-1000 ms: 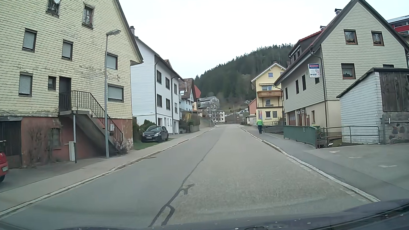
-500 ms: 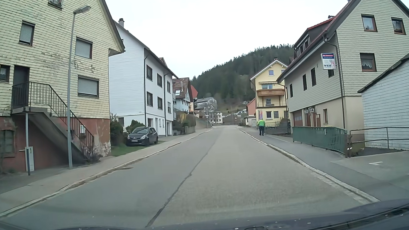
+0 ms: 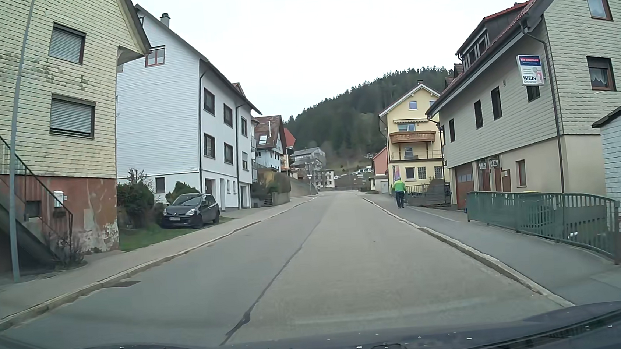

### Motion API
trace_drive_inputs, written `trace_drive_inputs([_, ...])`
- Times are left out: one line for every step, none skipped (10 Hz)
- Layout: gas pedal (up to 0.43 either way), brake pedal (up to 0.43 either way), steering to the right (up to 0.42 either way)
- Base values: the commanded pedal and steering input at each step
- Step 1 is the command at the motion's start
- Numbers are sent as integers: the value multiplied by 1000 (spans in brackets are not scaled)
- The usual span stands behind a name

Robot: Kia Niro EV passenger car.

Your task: Follow the waypoints while adhering to traffic rules and regulations

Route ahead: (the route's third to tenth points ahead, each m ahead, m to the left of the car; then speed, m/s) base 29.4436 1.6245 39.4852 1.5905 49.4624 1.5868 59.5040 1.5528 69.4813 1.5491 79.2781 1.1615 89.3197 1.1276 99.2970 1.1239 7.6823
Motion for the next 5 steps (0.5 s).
trace_drive_inputs([150,0,12])
trace_drive_inputs([150,0,13])
trace_drive_inputs([150,0,13])
trace_drive_inputs([150,0,13])
trace_drive_inputs([150,0,13])
